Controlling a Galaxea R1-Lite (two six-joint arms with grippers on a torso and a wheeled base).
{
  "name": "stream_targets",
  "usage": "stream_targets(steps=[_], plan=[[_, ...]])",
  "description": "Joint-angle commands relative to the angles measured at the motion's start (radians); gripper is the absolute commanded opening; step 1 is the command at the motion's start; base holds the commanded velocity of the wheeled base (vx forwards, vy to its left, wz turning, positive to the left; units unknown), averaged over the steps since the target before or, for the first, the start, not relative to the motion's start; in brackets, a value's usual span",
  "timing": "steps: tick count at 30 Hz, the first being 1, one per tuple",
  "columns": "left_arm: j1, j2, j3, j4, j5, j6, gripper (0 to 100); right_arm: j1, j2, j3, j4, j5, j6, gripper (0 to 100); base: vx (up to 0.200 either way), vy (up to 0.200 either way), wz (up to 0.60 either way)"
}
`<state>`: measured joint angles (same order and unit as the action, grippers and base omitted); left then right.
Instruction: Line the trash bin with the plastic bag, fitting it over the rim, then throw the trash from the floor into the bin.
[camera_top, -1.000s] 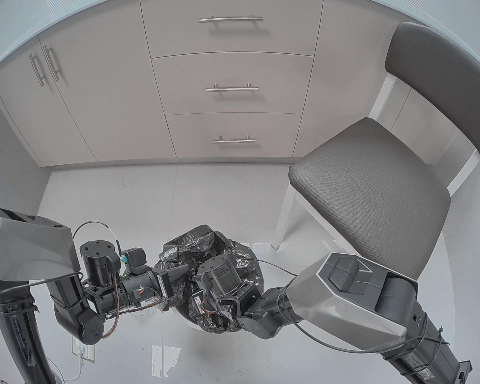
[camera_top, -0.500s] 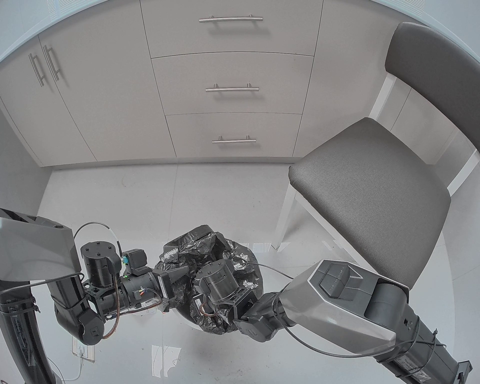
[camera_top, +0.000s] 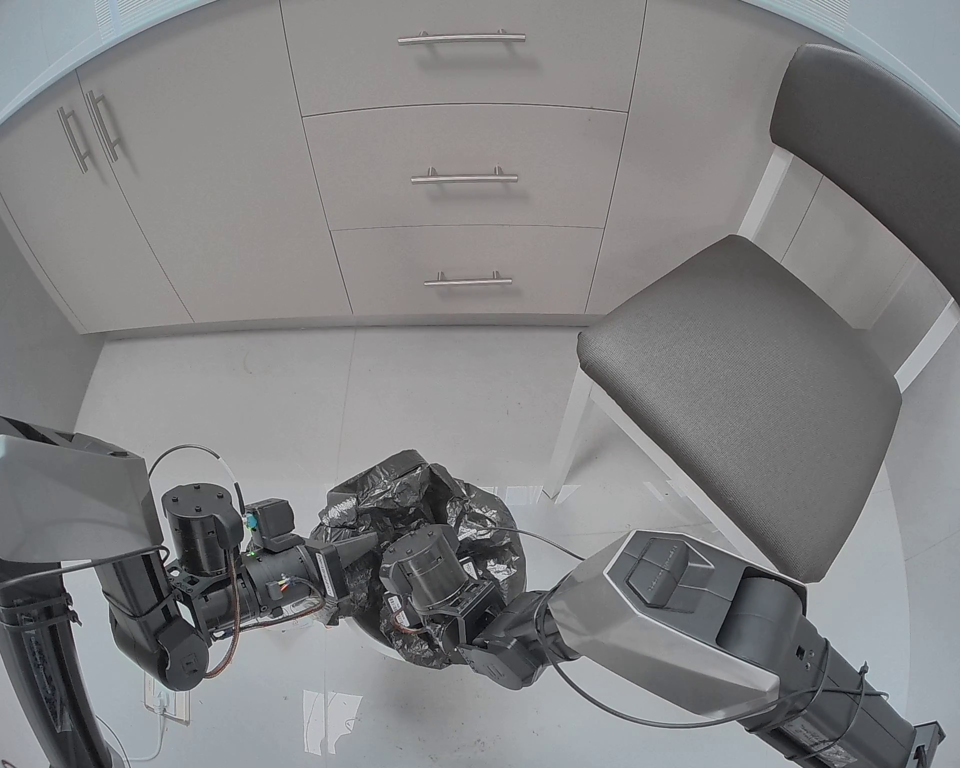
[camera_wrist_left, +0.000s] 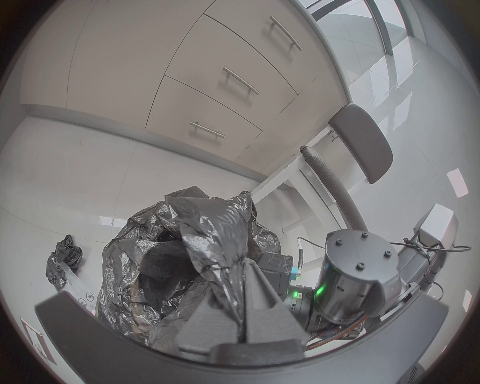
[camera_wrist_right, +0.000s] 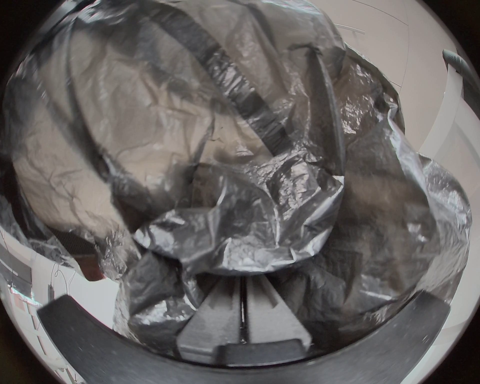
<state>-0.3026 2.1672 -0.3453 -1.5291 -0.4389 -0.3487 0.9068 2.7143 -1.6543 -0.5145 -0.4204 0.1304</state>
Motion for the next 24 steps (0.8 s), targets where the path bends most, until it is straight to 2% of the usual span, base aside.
stream_targets(steps=[1,4,5,24], plan=[[0.0,0.0,0.0,0.0,-0.001,-0.001,0,0.009,-0.039,0.017,0.007,-0.014,-0.003,0,0.0,0.0,0.0],[-0.001,0.0,0.0,0.0,0.0,-0.001,0,0.009,-0.051,0.025,0.014,-0.044,-0.006,0,0.0,0.0,0.0],[-0.001,0.0,0.002,0.0,-0.001,-0.001,0,0.009,-0.051,0.031,0.014,-0.049,-0.008,100,0.0,0.0,0.0],[-0.001,0.0,0.0,0.0,-0.001,-0.003,0,0.067,-0.163,0.182,-0.036,-0.049,0.008,100,0.0,0.0,0.0]])
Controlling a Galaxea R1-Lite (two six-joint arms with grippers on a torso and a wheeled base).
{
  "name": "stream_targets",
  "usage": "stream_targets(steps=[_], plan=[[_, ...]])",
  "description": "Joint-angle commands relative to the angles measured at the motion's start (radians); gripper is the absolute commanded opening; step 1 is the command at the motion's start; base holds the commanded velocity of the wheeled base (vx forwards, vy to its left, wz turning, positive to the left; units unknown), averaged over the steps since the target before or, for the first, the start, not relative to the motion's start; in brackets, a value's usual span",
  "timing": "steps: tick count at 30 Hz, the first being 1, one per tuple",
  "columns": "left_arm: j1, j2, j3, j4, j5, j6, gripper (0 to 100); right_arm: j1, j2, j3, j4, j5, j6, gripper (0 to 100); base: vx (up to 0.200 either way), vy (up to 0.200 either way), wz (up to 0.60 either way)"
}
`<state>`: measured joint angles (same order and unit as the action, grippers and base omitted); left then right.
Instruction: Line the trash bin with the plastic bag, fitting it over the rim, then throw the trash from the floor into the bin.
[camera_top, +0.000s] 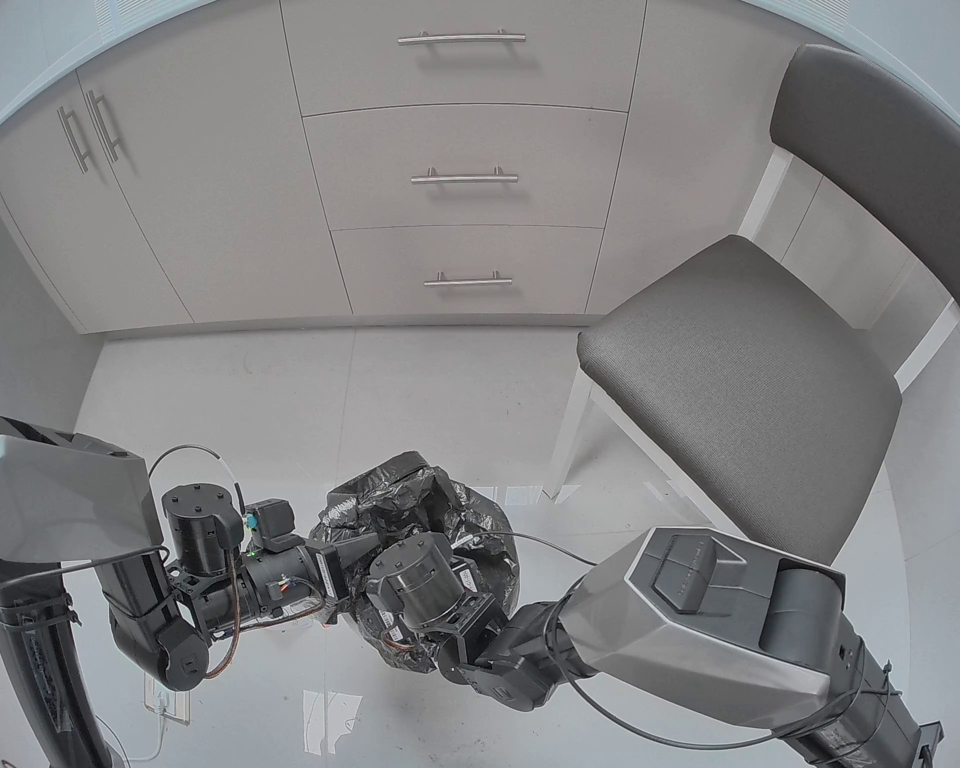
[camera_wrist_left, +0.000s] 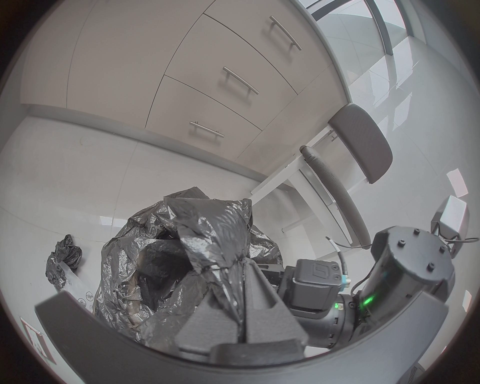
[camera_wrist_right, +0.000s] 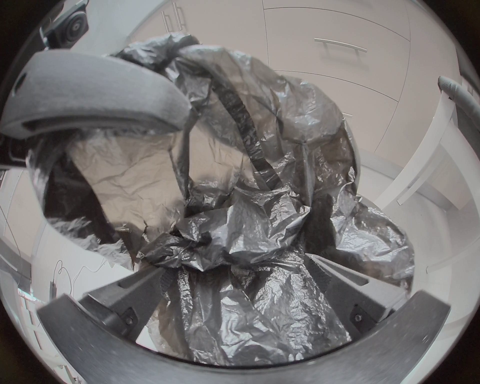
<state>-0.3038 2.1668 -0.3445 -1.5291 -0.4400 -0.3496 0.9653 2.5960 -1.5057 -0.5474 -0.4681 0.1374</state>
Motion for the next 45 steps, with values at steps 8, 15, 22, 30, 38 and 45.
stream_targets(steps=[8,15,22,30,38,45], plan=[[-0.001,0.002,0.001,0.0,0.0,0.0,0,0.043,-0.109,0.179,-0.072,-0.012,-0.001,100,0.0,0.0,0.0],[-0.001,0.004,-0.001,0.0,0.0,0.0,0,0.044,-0.165,0.285,-0.164,-0.055,-0.012,100,0.0,0.0,0.0],[-0.001,0.01,0.001,0.0,0.001,0.0,0,0.033,-0.174,0.354,-0.186,-0.067,-0.002,100,0.0,0.0,0.0],[-0.003,0.011,-0.001,0.0,0.001,-0.002,0,0.029,-0.214,0.476,-0.29,-0.089,-0.009,100,0.0,0.0,0.0],[-0.005,0.016,-0.001,0.0,0.001,-0.003,0,0.006,-0.221,0.549,-0.35,-0.093,-0.007,100,0.0,0.0,0.0],[-0.006,0.018,0.001,0.0,0.001,-0.003,0,0.0,-0.162,0.545,-0.408,-0.084,-0.007,100,0.0,0.0,0.0]])
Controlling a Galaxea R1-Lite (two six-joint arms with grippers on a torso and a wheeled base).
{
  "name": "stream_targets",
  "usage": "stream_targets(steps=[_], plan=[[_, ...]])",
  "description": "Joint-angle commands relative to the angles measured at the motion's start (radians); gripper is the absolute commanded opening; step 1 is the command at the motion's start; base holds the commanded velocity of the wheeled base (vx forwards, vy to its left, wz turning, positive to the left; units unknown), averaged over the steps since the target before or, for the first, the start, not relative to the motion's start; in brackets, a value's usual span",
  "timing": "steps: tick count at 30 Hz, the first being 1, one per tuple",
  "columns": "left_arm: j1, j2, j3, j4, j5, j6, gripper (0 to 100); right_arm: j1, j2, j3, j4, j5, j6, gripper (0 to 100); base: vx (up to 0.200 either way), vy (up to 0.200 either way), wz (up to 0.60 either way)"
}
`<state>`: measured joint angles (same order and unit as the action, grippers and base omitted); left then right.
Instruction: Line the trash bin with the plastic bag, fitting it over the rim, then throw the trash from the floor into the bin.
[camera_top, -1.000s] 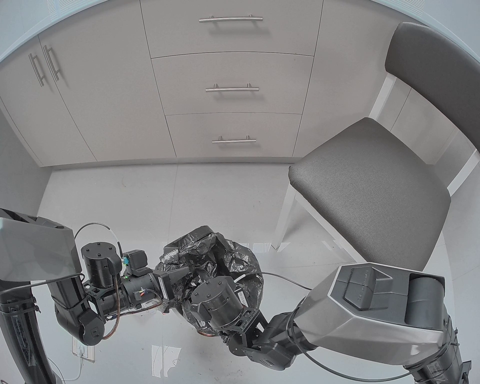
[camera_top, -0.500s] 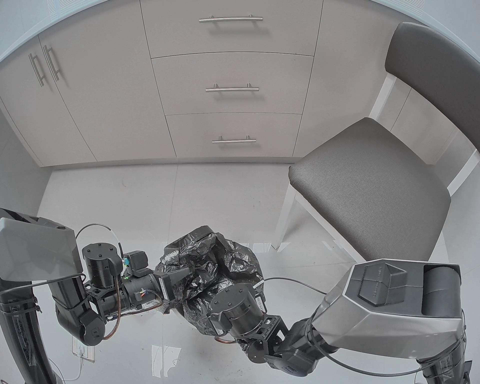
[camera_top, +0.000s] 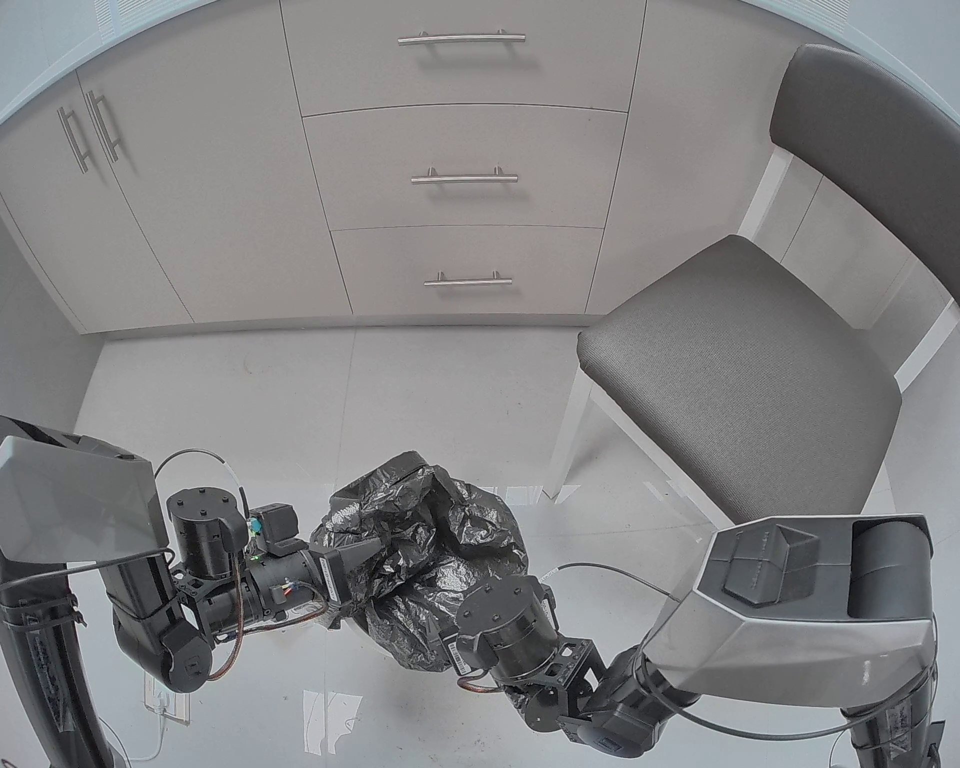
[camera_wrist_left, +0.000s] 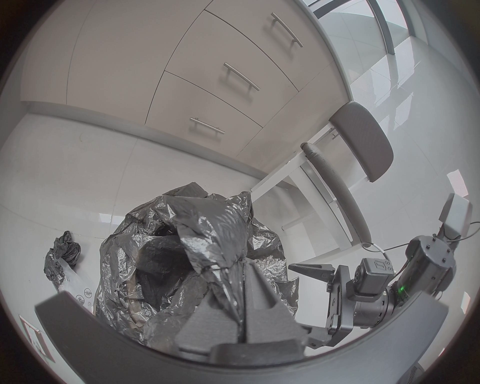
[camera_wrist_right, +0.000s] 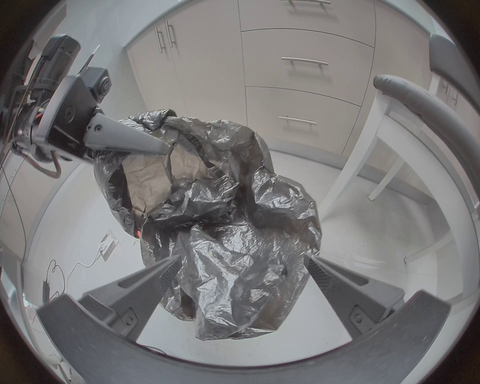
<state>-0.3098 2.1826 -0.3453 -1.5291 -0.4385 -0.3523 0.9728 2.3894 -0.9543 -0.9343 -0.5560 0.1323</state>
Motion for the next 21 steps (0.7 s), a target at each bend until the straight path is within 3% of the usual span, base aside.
stream_targets(steps=[1,6,21], plan=[[0.0,0.002,0.002,0.0,0.0,0.0,0,-0.008,0.045,-0.006,-0.021,0.004,-0.002,100,0.0,0.0,0.0],[0.0,0.013,0.002,0.0,0.0,0.0,0,-0.04,0.068,-0.004,-0.051,0.007,-0.003,100,0.0,0.0,0.0],[0.0,0.019,-0.003,0.0,0.001,0.001,0,-0.031,0.16,-0.136,-0.038,0.018,-0.083,100,0.0,0.0,0.0]])
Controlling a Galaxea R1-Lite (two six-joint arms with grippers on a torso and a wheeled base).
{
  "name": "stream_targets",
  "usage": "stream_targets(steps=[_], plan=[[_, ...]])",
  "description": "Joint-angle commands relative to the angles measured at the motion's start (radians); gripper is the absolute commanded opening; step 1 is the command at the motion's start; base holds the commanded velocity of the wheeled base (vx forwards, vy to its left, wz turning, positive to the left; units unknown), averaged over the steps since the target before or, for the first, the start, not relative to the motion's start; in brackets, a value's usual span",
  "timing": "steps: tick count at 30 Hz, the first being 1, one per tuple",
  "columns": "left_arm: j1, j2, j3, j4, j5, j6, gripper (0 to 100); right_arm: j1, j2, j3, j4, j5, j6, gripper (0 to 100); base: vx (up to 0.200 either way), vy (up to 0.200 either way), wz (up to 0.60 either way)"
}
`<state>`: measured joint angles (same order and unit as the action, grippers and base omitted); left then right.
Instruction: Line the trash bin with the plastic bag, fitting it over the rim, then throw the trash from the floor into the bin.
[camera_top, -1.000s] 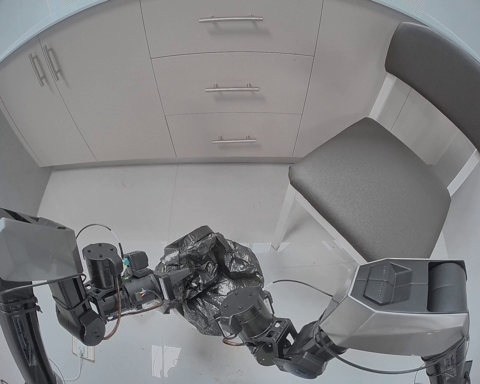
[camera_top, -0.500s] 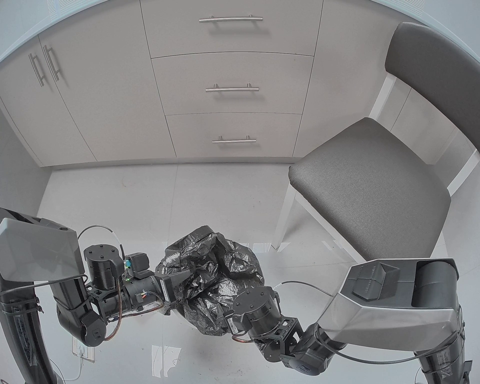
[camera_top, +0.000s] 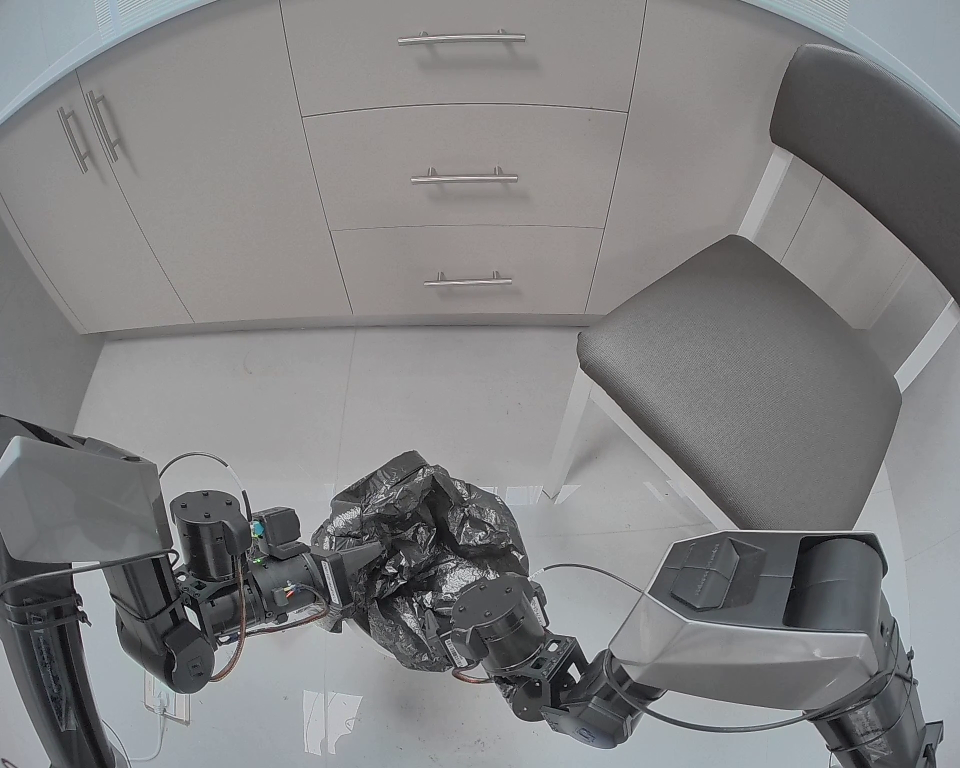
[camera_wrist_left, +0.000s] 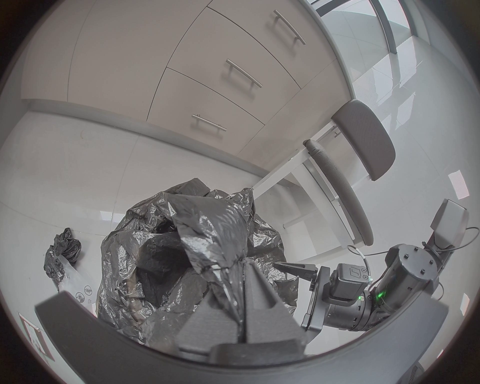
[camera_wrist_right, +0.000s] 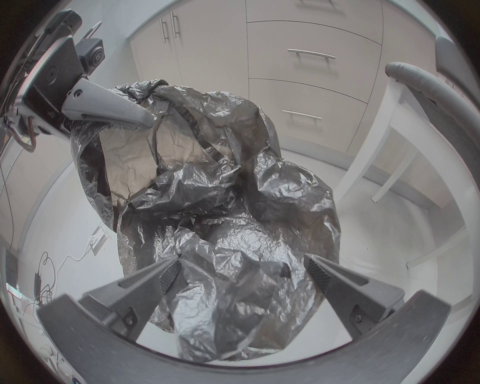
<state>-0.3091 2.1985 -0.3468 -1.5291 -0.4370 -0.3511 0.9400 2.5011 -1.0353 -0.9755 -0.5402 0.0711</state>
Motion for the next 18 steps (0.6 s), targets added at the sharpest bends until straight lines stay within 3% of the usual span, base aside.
stream_targets(steps=[1,18], plan=[[-0.001,0.003,-0.001,0.0,0.0,0.0,0,0.002,0.048,-0.055,0.003,0.002,-0.022,100,0.0,0.0,0.0],[-0.001,0.003,-0.001,0.0,0.0,0.0,0,0.003,0.185,-0.331,0.147,0.002,-0.053,100,0.0,0.0,0.0]])
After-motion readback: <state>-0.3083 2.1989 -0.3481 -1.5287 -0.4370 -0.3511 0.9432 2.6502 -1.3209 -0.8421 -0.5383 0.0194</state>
